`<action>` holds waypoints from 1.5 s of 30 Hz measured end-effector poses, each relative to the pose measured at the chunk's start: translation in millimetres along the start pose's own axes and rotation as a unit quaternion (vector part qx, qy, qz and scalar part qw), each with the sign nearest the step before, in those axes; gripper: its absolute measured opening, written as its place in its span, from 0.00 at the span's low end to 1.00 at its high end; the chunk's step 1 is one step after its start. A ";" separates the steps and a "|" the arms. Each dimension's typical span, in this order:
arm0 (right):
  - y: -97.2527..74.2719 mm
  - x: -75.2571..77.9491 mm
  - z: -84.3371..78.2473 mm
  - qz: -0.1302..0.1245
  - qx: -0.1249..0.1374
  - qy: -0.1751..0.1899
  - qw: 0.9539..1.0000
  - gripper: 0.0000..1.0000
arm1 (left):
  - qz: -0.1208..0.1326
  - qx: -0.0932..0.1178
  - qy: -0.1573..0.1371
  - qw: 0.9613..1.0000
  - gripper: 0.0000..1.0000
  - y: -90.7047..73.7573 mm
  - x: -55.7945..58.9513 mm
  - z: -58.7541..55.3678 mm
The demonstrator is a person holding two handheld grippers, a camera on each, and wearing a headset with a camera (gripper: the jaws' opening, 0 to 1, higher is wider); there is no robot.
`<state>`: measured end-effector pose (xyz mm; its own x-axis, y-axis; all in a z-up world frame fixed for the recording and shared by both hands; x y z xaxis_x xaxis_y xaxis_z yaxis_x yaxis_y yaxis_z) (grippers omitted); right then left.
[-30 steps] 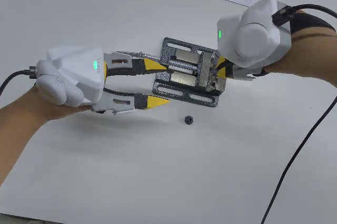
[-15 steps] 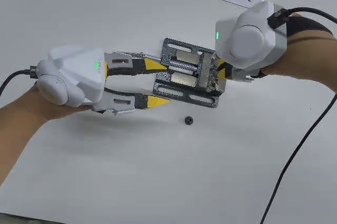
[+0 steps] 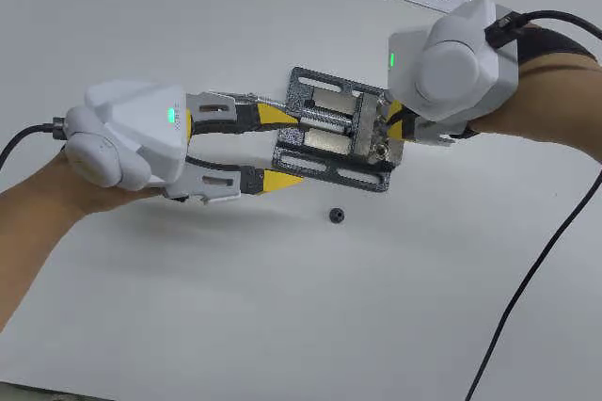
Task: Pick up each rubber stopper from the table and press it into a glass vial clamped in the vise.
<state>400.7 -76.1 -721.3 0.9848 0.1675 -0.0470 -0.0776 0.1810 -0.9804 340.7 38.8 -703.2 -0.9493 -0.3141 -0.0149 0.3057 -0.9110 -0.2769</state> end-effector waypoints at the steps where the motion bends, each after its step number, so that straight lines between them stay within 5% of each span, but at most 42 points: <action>1: 0.2 0.0 0.3 0.001 -0.002 -0.001 1.000 0.04 | 0.000 0.000 0.000 1.000 0.31 0.6 0.2 0.1; 45: 6.2 2.8 1.7 0.005 -0.024 0.015 1.000 0.04 | -0.002 0.005 0.002 1.000 0.31 7.1 -8.9 4.3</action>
<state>402.6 -72.9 -727.3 0.9884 0.1390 -0.0611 -0.0798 0.1331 -0.9879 351.6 34.0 -700.9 -0.9505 -0.3103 -0.0170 0.3034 -0.9149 -0.2664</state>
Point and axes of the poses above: the centre of the closed fingertips' face, and the gripper's own axes: y roughly forward along the fingers, x roughly to its right, z roughly out of its top, the point moved 3 cm from there along -y, roughly backward along the fingers, and after that the axes turned 2 degrees about z, right-handed, at the moved point
